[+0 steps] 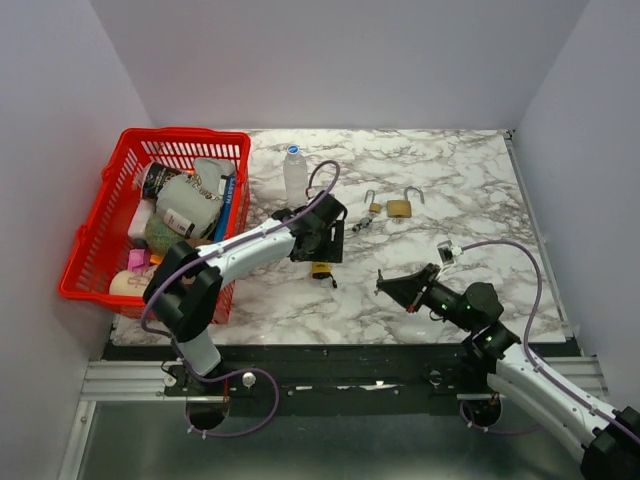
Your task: Unlock with the key
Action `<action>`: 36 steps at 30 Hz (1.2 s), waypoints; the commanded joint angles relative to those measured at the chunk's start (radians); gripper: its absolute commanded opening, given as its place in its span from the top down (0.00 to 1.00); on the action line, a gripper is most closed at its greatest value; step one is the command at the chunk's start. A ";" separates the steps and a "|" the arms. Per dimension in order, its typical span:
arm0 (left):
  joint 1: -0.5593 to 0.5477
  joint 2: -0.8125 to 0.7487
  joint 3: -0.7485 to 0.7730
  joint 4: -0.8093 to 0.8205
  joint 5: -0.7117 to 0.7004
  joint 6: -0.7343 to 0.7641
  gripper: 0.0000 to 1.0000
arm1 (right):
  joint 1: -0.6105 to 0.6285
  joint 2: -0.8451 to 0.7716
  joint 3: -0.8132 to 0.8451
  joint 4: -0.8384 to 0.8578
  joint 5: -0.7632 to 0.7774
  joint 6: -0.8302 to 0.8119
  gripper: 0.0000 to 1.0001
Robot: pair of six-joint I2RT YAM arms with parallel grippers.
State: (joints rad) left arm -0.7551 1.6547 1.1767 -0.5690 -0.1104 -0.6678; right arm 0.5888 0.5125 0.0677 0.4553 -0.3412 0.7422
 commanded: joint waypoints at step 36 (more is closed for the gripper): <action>0.077 0.235 -0.029 -0.144 0.212 -0.372 1.00 | 0.335 0.924 0.063 0.680 0.033 0.195 0.99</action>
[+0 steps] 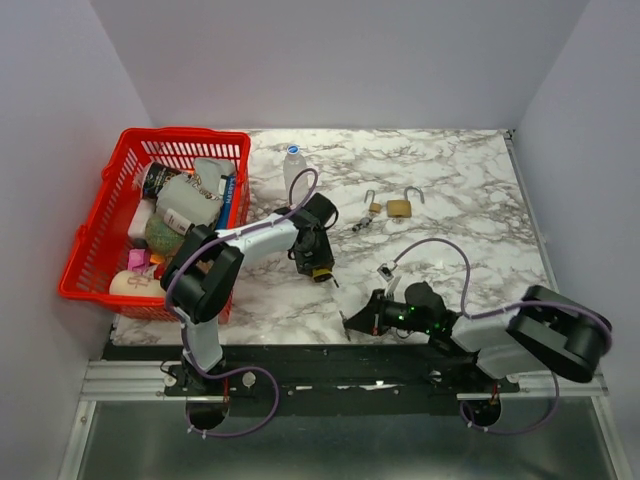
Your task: Unlock with the key
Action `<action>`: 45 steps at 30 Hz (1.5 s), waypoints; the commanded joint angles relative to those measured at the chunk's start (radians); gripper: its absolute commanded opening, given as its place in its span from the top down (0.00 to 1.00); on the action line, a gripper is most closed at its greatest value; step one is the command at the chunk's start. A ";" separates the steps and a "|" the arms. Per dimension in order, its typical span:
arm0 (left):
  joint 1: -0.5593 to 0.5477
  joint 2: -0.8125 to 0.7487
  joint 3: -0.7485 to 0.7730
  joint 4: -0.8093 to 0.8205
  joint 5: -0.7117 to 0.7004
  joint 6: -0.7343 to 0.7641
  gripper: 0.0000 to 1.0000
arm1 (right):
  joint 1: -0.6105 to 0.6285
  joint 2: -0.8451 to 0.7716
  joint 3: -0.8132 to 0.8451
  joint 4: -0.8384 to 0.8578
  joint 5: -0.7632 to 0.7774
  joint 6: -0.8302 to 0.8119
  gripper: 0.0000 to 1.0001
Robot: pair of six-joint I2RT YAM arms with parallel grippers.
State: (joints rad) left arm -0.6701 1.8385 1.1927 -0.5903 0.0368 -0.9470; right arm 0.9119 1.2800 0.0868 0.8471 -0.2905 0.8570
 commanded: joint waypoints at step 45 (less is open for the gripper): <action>-0.046 0.011 -0.058 -0.140 0.092 -0.122 1.00 | -0.143 0.763 0.203 0.645 -0.122 0.229 0.99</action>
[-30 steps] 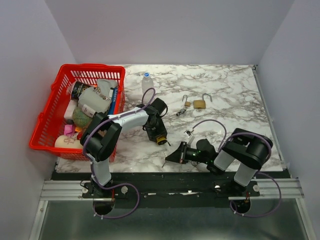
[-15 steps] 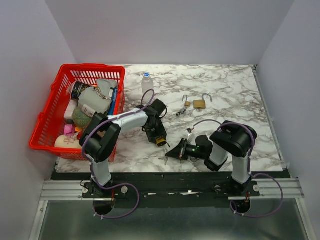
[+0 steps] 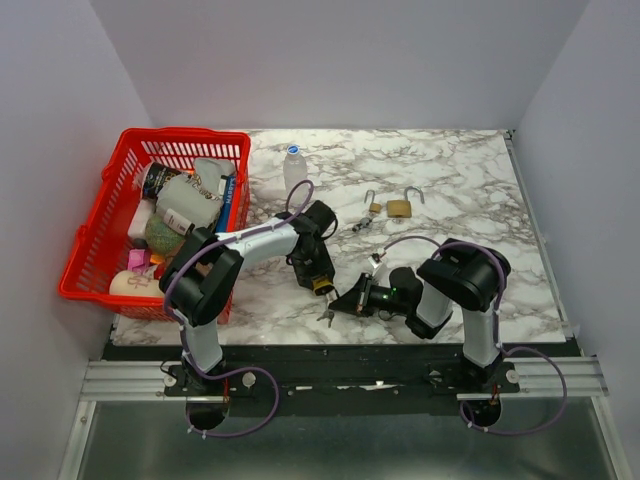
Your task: Unlock with the key
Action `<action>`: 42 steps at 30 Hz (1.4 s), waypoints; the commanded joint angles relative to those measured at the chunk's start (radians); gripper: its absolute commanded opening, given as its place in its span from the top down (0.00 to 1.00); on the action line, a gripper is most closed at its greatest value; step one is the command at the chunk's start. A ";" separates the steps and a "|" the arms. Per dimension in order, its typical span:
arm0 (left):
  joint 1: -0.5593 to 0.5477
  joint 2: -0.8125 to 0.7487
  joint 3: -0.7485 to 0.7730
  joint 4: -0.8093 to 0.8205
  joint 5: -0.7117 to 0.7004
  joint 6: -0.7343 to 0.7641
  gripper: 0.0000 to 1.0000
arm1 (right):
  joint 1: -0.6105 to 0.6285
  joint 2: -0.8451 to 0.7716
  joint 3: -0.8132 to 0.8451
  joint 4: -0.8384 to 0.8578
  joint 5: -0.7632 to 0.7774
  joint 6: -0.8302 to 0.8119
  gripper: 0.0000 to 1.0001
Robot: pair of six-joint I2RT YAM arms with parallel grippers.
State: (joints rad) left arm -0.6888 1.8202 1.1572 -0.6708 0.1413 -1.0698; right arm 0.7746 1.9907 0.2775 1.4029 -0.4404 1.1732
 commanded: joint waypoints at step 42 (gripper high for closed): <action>0.028 0.076 0.067 -0.064 0.004 0.011 1.00 | 0.017 0.083 -0.067 0.168 0.011 -0.092 0.99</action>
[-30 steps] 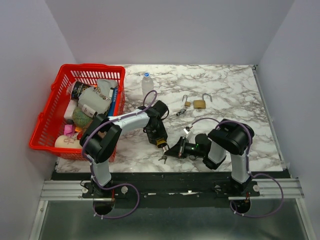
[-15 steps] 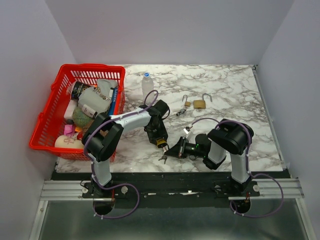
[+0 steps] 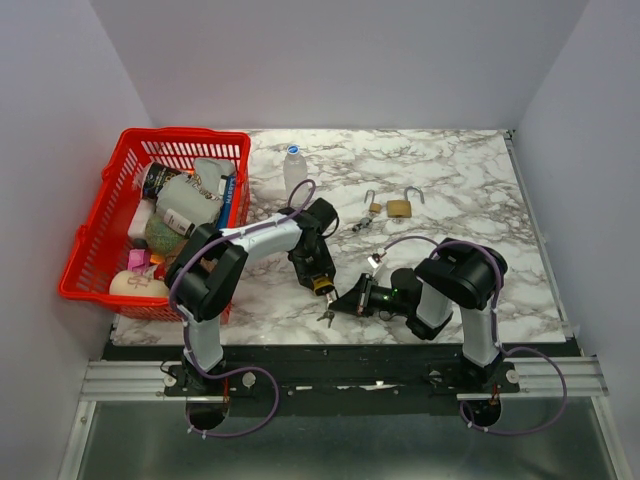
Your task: Unlock with the key
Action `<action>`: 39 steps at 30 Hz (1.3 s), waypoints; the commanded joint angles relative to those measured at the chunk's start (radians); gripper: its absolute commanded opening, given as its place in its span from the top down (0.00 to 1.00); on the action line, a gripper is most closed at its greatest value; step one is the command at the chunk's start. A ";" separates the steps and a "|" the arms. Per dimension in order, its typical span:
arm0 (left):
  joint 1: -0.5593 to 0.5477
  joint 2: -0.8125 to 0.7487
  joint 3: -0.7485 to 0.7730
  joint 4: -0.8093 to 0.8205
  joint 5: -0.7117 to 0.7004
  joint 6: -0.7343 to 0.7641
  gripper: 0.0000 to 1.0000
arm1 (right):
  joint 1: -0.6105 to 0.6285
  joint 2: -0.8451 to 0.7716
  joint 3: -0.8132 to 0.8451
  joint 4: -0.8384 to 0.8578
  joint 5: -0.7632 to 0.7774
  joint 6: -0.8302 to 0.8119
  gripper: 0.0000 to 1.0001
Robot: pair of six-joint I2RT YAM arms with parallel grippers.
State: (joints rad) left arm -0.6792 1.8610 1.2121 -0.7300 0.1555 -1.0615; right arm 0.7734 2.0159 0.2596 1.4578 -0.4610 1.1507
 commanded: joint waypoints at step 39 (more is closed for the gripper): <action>-0.043 0.012 -0.066 0.038 0.007 -0.026 1.00 | 0.020 0.093 0.036 0.070 0.051 -0.106 0.99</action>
State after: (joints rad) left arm -0.6819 1.8500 1.1946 -0.7040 0.1524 -1.0645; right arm 0.7837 2.0262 0.2779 1.4731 -0.4587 1.1362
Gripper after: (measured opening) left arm 0.552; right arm 0.013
